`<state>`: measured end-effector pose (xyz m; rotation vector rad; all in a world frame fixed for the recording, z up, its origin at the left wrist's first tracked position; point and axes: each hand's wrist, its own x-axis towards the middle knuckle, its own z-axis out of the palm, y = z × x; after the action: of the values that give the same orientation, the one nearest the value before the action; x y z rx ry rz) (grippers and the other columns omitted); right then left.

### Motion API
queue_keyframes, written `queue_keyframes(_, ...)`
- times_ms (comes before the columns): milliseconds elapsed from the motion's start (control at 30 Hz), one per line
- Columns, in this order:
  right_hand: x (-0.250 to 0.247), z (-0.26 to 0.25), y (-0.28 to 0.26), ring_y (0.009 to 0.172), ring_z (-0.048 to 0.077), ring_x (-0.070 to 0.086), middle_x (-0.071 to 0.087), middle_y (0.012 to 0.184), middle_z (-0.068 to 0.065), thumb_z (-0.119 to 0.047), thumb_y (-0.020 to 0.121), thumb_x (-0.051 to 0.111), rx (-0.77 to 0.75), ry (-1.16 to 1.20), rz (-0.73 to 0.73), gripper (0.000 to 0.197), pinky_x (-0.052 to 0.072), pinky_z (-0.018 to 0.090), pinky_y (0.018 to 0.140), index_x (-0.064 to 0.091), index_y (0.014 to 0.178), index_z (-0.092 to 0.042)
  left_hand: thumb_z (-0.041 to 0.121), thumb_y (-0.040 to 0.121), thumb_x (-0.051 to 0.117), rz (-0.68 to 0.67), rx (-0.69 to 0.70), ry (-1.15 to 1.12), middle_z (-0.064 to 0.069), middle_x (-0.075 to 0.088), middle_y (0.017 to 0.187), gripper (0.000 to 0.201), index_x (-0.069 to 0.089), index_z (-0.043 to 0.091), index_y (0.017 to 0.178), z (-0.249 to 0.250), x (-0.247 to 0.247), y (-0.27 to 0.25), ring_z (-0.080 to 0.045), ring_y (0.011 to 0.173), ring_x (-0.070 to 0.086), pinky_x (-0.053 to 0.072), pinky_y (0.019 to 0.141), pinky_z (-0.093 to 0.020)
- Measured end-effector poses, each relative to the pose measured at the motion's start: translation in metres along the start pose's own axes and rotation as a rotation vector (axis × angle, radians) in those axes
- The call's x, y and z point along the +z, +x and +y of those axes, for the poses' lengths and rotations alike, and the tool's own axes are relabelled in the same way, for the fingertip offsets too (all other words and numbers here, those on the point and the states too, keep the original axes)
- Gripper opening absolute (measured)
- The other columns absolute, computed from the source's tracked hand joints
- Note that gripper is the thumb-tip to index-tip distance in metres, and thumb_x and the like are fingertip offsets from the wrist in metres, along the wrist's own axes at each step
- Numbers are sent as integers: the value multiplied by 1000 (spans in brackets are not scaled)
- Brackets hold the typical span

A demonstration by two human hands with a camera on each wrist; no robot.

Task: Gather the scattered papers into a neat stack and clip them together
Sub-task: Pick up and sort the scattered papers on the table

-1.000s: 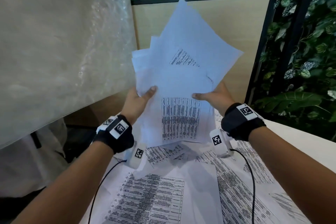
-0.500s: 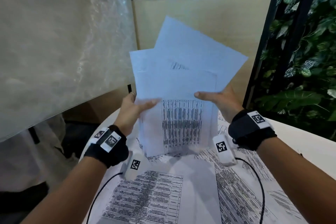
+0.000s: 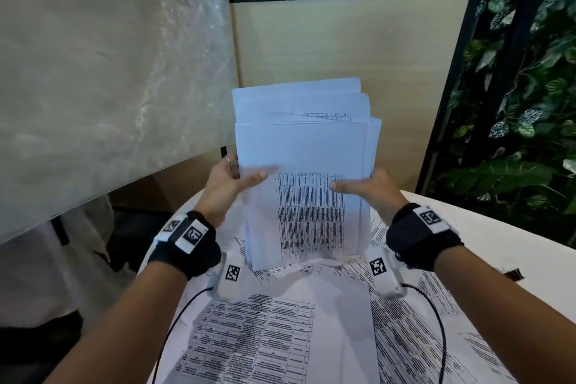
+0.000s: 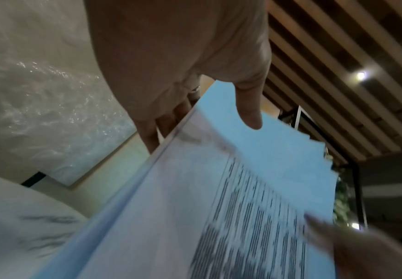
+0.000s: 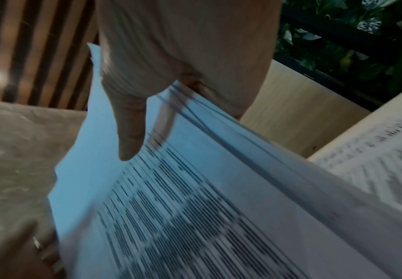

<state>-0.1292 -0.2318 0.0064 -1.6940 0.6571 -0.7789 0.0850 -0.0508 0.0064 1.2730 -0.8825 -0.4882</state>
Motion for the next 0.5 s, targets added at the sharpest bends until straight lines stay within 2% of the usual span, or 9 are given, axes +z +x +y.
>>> queue_keyframes(67,5,12,-1,113,18,63,66,120,1,-49,46,95,77,-66,-3,96,49,39,101,54,123,-10,3,82,72,17,19,-54,-7,73,118,46,59,9,126,14,3,6,-20,104,71,59,83,-34)
queue_keyframes(133,8,10,-3,107,12,65,70,112,0,-39,52,95,45,-20,8,80,49,32,96,60,117,-7,12,87,70,64,7,-90,-3,75,112,32,64,15,118,20,9,8,-17,97,73,58,77,-32)
queue_keyframes(167,9,4,-5,106,13,65,71,110,0,-35,53,95,46,10,4,77,49,32,95,60,116,-7,23,89,70,98,-9,-111,-2,75,111,29,66,16,117,23,12,10,-17,98,73,57,79,-34)
queue_keyframes(233,12,0,-5,114,21,60,65,121,4,-44,42,96,60,44,54,103,45,40,103,49,126,-7,53,82,70,195,-36,-125,2,74,111,51,66,16,117,30,13,21,-21,100,71,53,84,-37)
queue_keyframes(300,14,6,-4,117,23,57,60,126,5,-55,33,95,72,26,52,120,42,47,108,43,130,-7,79,59,72,305,-66,-102,1,60,94,73,63,18,97,45,15,36,-22,86,59,42,76,-38)
queue_keyframes(367,15,14,-4,109,20,65,68,116,4,-55,34,96,76,26,26,108,43,49,108,54,121,-7,86,45,74,381,-78,-96,-3,46,84,80,54,19,84,61,19,49,-21,78,46,35,71,-40)
queue_keyframes(433,16,18,-11,76,6,69,73,78,-6,-42,48,96,77,13,-10,64,44,48,105,63,86,-1,82,43,79,417,-56,-65,-1,51,73,75,55,17,72,71,27,54,-21,72,49,43,69,-38)
queue_keyframes(467,16,22,-14,55,-1,62,64,57,-12,-33,55,93,78,-15,-26,49,47,41,100,57,68,-4,76,44,81,431,-46,-21,3,56,70,67,58,19,68,74,32,53,-22,69,54,47,68,-36)
queue_keyframes(500,16,24,-18,46,-2,56,59,49,-13,-29,57,92,81,-18,-48,44,50,38,94,54,64,-6,70,45,83,444,-46,35,4,59,68,59,59,20,67,75,36,50,-23,69,58,49,67,-34)
